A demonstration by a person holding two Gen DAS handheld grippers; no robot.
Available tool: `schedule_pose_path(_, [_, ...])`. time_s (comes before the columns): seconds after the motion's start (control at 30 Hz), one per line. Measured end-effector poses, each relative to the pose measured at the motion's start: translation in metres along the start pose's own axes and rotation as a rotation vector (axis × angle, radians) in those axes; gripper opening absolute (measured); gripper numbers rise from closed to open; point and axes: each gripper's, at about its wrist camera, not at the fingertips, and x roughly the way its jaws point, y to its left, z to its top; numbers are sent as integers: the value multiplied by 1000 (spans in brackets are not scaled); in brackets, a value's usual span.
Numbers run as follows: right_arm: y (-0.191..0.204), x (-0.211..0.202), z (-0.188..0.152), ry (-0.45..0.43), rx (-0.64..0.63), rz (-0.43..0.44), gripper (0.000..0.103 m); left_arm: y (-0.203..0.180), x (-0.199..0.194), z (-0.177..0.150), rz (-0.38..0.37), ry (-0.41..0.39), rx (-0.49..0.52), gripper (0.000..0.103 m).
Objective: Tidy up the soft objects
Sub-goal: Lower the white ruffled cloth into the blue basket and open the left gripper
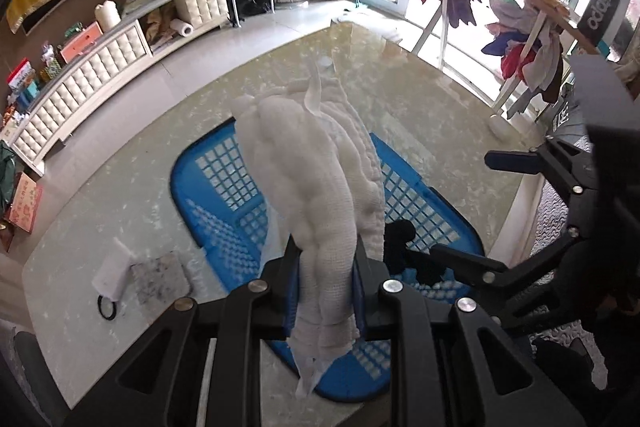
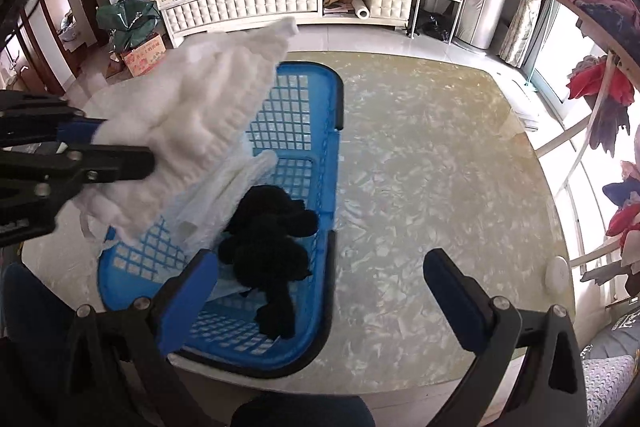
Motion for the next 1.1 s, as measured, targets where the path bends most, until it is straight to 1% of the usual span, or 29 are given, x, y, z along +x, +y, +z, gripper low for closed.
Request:
schedule_pose_path(0.2, [-11,17,8,14,20,5,103,9,43,12,-9,61,-37,20])
schedule_pose_path(0.3, [-14,28,13,37,17,9,103,11,65,16,6,95,-29,20])
schedule_pose_path(0.4, [-16,34,15,54,26,11,103,13,81,19,-4,121,-25,20])
schedule_pose_path(0.57, [-16,37,14,62,38,11,103,14,101,22,-9,152,-40,21])
schedule_pose_path(0.77, [-18,38,15,66,51,15,103,5,104,26,6,147,-3,25])
schedule_pose_path(0.8, [-19,37,16,65,54,16,103,5,103,26,10,146,1,27])
schedule_pose_path(0.83, [-19,37,15,65,55,16,103,6,104,26,11,144,-1,34])
schedule_pose_path(0.87, [-19,37,15,64,57,16,103,6,104,26,9,143,-6,39])
schedule_pose_path(0.9, [-19,37,15,64,59,17,103,7,103,25,25,141,-8,48])
schedule_pose_path(0.97, [-19,36,14,65,60,15,103,10,106,28,55,137,-3,58])
schedule_pose_path(1.03, [-20,34,14,65,66,14,103,12,101,28,48,134,-3,73])
schedule_pose_path(1.07, [-20,32,14,63,68,14,103,12,98,27,43,133,-2,75])
schedule_pose_path(1.1, [-20,30,14,61,68,13,103,13,95,27,46,129,1,81])
